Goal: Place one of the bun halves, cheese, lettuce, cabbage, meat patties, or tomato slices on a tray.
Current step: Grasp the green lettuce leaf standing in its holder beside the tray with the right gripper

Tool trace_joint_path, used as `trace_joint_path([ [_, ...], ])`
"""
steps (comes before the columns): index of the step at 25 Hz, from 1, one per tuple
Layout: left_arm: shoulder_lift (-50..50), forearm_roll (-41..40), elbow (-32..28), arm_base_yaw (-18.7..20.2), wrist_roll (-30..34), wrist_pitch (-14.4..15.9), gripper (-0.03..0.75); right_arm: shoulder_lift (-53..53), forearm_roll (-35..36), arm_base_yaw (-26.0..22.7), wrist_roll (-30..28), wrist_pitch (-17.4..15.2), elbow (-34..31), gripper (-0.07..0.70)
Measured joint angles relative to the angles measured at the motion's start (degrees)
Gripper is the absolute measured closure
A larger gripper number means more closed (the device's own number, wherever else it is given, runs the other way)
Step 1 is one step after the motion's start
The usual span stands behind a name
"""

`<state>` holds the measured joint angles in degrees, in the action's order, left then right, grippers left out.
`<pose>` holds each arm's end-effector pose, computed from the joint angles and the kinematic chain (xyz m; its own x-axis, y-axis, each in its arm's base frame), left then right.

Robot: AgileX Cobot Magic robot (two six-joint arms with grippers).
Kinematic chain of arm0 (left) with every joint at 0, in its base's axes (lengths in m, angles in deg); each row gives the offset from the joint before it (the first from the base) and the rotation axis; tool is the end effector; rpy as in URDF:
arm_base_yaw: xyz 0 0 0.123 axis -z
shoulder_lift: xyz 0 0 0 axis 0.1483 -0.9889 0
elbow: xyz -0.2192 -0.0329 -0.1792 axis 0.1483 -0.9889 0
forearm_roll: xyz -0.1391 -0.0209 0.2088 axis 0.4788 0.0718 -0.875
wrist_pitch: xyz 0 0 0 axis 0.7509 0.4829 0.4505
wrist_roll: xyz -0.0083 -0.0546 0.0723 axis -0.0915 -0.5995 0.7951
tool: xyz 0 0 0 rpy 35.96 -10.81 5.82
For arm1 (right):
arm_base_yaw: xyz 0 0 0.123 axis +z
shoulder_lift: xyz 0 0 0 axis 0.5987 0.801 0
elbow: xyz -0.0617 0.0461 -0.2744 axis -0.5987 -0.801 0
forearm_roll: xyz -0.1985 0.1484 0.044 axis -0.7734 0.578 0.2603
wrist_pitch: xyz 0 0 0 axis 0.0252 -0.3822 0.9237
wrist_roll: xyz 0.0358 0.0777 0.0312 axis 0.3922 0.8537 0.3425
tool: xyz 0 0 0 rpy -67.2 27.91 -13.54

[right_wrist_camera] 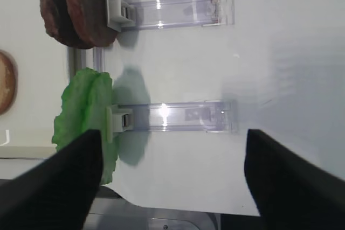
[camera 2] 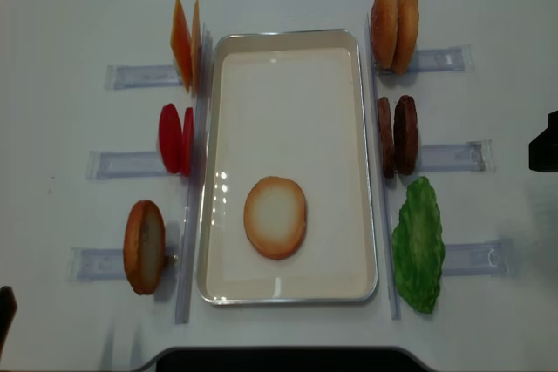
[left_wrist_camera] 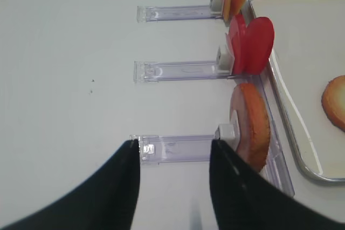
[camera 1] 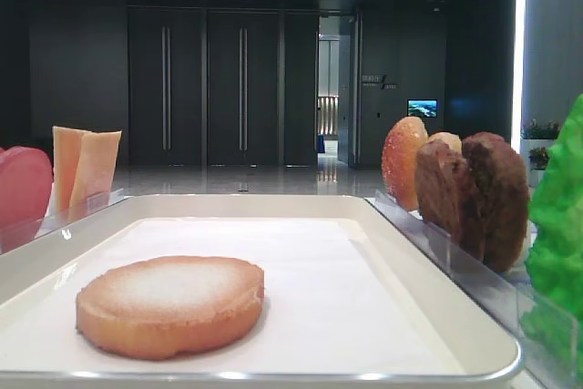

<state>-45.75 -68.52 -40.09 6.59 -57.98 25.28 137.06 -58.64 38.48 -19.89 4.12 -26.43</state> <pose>-0.0068 -0.0003 0.2657 -0.5106 0.0187 -0.8596 -0.0154 0.9994 0.0309 0.1525 0.0258 0.3227 -0.9308 0.0502 -0.3620 -0.0435 0.9683 0.2461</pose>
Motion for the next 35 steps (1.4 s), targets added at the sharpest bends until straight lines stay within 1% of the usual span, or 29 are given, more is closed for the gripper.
trace_joint_path([
  [5,0.00,0.00,0.00,0.00,0.00,0.00,0.388,0.00,-0.04,0.00,-0.80,-0.18,0.10,0.113],
  [10,0.00,0.00,0.00,0.00,0.00,0.00,0.388,0.00,0.02,0.00,4.22,-0.35,0.10,0.113],
  [14,0.00,0.00,0.00,0.00,0.00,0.00,0.388,0.00,0.83,0.00,7.08,-0.35,0.15,0.113],
  [17,0.00,0.00,0.00,0.00,0.00,0.00,0.388,0.00,1.92,1.57,9.13,-0.35,0.15,0.113],
  [19,0.00,0.00,0.00,0.00,0.00,0.00,0.388,0.00,1.84,4.30,11.12,-0.35,0.17,0.113],
  [21,0.00,0.00,0.00,0.00,0.00,0.00,0.388,0.00,1.19,8.51,14.55,-0.35,0.21,0.113],
  [25,0.00,0.00,0.00,0.00,0.00,0.00,0.388,0.90,-4.34,18.39,23.26,-0.41,0.28,0.113],
  [29,0.00,0.00,0.00,0.00,0.00,0.00,0.388,4.55,-10.33,27.60,31.27,-0.30,0.28,0.113],
  [32,0.00,0.00,0.00,0.00,0.00,0.00,0.388,8.02,-12.13,31.61,34.78,1.55,0.28,0.113],
  [35,0.00,0.00,0.00,0.00,0.00,0.00,0.388,11.51,-12.03,33.42,35.90,4.31,0.28,0.113],
])
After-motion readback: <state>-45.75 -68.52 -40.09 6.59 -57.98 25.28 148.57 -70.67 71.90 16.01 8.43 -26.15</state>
